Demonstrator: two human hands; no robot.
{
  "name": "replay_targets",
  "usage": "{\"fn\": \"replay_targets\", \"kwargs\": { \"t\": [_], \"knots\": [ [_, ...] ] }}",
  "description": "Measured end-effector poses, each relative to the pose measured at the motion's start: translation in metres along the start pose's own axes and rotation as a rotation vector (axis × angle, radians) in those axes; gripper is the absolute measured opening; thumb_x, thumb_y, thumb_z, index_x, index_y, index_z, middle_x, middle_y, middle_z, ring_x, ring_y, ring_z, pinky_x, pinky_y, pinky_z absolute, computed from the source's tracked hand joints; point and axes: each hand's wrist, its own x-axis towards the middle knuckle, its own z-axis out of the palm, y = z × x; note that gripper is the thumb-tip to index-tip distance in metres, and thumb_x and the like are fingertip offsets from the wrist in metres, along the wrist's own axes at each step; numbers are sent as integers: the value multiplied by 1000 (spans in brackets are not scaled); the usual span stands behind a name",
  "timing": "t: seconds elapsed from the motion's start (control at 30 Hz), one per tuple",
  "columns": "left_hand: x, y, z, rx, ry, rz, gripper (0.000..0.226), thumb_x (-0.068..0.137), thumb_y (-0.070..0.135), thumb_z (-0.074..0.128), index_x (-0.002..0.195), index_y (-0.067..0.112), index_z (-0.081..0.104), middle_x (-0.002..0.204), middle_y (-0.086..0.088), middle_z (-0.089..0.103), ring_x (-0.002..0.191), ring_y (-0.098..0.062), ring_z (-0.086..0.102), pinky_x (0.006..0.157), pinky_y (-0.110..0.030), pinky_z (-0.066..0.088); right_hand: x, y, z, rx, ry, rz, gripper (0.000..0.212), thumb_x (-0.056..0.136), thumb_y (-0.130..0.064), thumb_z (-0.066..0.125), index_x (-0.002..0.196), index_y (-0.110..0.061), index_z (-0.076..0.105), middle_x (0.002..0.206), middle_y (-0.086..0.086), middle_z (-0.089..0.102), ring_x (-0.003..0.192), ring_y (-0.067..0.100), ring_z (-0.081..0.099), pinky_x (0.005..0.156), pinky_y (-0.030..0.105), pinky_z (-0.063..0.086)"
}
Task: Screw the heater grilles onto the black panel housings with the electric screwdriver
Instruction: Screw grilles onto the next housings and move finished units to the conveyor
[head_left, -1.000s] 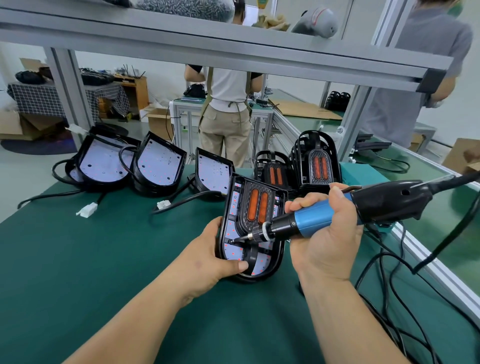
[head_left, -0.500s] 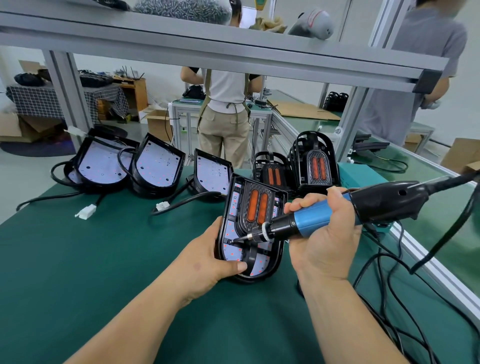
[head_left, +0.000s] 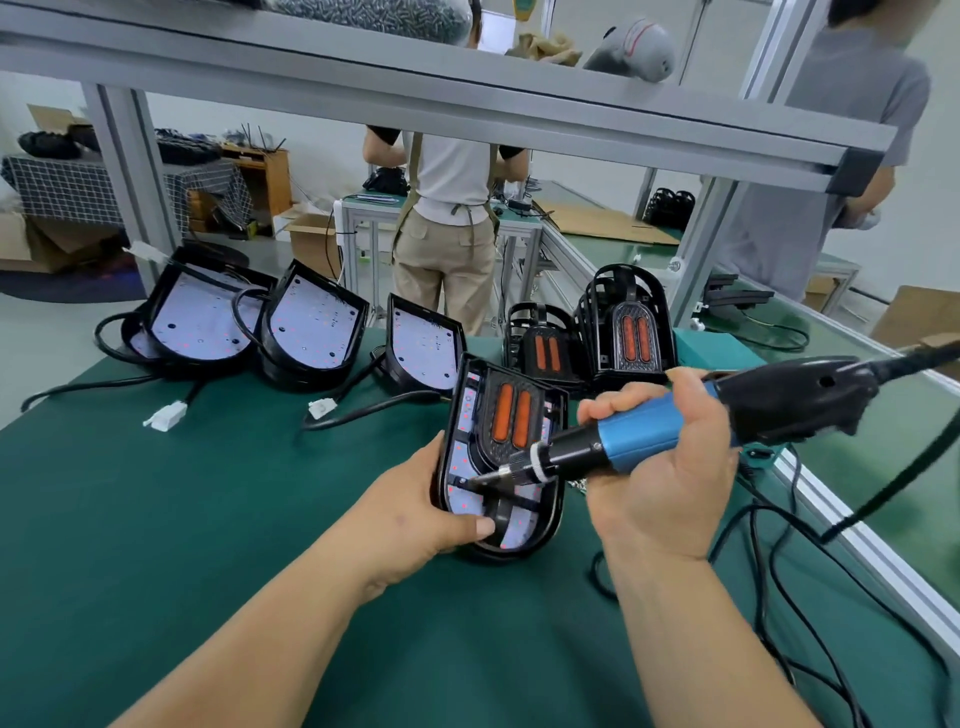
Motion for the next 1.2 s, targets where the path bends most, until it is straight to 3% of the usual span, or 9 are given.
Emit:
{"fn": "replay_targets", "kwargs": {
  "t": [0.1,0.23,0.37,0.63,0.87,1.2],
  "knots": [
    [-3,-1,2,-33,-10,-96,56,74,13,78,123,34,59,111,7,74,105,-12,69,71,-21,55,6,-2,-5,25,61,5,36,78,-23,61,106,-9,43,56,4,50,54,24,50,63,37,53],
    [-6,-3,6,-69,-18,-165,42,84,4,74,117,28,62,105,8,76,90,-2,70,60,-13,52,5,3,-6,-10,72,9,26,78,-22,62,98,-11,49,55,3,50,54,23,49,65,38,54],
    [-8,-1,7,-69,-4,-167,40,84,3,74,114,27,63,104,7,76,86,-1,69,60,-13,52,3,9,-6,-30,61,28,17,78,-22,63,91,-15,53,56,3,50,53,24,50,61,37,53],
    [-10,4,7,-51,3,-190,40,84,4,73,115,28,63,105,5,76,95,-8,70,67,-19,53,4,9,-7,-34,90,41,38,77,-24,63,106,-9,44,56,3,49,55,23,49,63,36,53],
    [-11,8,9,-66,-3,-186,52,65,21,75,115,28,63,108,5,75,108,-17,68,80,-29,55,2,11,-6,-44,68,35,12,78,-22,62,87,-17,55,56,3,50,54,24,50,61,37,53],
    [-11,11,9,-48,-4,-183,49,67,20,78,113,30,62,104,8,75,99,-10,69,68,-20,53,3,11,-2,-73,16,29,8,81,-20,62,85,-17,56,54,4,53,49,23,55,61,37,53]
  ]
}}
